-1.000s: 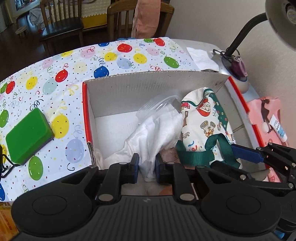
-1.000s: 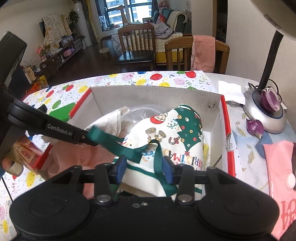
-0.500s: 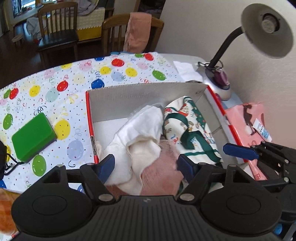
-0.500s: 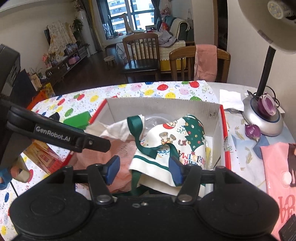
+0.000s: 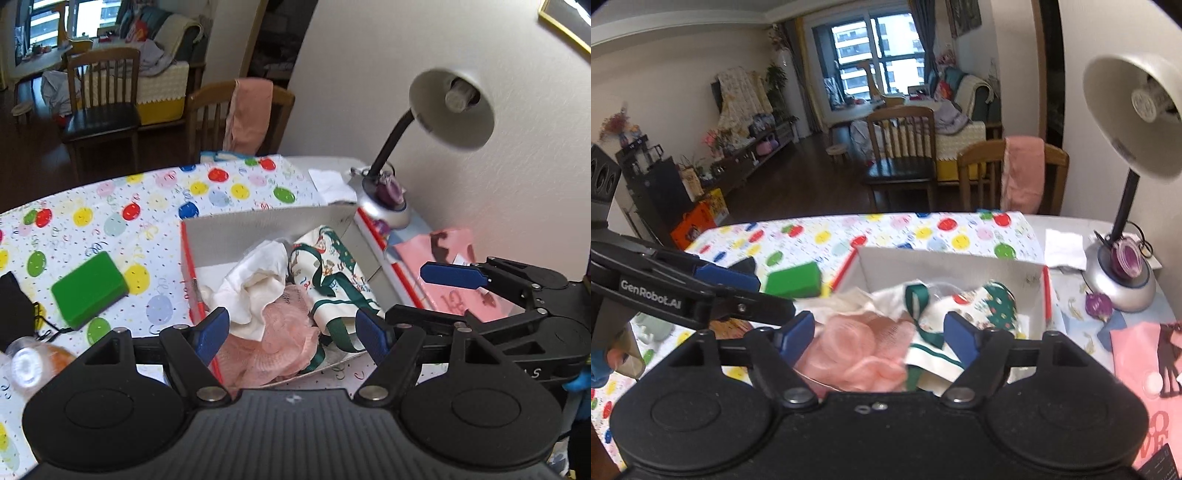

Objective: Organize soft objects

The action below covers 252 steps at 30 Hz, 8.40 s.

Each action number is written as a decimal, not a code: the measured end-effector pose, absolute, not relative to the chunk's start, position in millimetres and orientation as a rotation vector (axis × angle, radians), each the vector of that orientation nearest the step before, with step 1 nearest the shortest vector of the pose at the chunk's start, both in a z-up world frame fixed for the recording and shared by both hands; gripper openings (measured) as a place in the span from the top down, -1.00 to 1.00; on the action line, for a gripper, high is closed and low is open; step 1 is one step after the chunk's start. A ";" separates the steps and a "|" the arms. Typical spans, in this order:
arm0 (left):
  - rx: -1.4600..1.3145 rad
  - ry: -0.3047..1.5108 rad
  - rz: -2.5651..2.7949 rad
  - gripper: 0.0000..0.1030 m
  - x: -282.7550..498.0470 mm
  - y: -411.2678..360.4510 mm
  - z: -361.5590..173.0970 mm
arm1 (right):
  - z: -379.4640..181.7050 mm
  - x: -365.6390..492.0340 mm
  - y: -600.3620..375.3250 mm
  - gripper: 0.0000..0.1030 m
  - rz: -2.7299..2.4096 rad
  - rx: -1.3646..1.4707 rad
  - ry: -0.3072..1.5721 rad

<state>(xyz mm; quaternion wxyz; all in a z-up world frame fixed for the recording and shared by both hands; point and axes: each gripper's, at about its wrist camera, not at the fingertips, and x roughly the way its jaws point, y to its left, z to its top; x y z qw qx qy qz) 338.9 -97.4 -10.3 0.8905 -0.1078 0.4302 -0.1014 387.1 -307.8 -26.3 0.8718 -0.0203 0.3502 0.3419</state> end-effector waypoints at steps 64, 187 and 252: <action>-0.451 1.123 0.103 -1.00 385.7 274.8 -145.0 | -160.6 537.7 25.2 -1.00 0.391 0.059 1.406; -0.451 0.918 -0.323 0.86 423.5 -105.1 10.4 | -85.1 514.3 -304.7 -0.72 0.460 -0.379 1.135; -0.170 0.855 -0.134 -0.61 343.3 -96.6 -61.1 | -34.0 384.5 -325.2 -1.00 0.566 -0.202 0.629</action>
